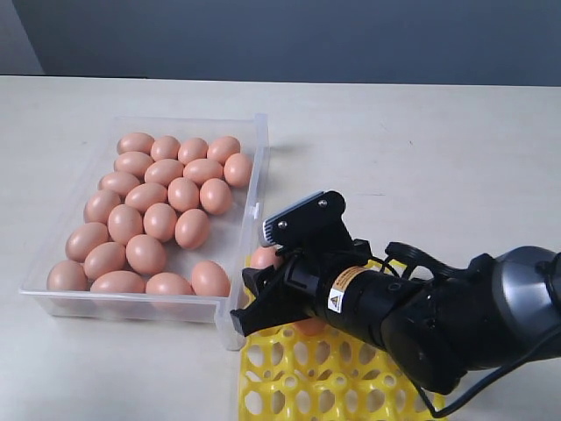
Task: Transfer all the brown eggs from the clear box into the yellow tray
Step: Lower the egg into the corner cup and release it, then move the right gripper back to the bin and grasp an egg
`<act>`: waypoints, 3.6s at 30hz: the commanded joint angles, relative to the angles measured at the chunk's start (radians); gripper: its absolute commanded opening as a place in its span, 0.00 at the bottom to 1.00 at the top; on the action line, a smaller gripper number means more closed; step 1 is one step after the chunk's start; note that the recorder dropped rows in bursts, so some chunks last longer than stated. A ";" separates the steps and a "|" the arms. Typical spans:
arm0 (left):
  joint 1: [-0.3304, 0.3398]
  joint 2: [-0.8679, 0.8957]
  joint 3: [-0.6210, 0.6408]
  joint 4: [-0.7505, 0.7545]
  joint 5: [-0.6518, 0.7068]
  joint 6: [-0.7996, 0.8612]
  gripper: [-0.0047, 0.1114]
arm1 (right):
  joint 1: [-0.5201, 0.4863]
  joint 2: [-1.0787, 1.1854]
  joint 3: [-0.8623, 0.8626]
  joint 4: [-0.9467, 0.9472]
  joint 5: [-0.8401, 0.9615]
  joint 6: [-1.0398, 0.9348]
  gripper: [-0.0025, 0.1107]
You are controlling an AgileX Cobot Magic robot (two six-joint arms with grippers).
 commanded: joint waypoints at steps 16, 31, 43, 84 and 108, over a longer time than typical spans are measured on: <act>-0.005 -0.005 0.004 0.000 -0.011 0.000 0.04 | 0.001 0.052 -0.009 -0.061 -0.094 -0.009 0.44; -0.005 -0.005 0.004 0.000 -0.011 0.000 0.04 | 0.001 0.048 -0.007 0.026 -0.055 -0.089 0.44; -0.005 -0.005 0.004 0.000 -0.011 0.000 0.04 | 0.001 0.048 -0.007 0.146 -0.063 -0.127 0.44; -0.005 -0.005 0.004 0.000 -0.011 0.000 0.04 | 0.001 -0.049 -0.007 0.161 -0.093 -0.136 0.57; -0.005 -0.005 0.004 0.000 -0.011 0.000 0.04 | -0.132 0.340 -1.261 -0.131 1.478 0.072 0.55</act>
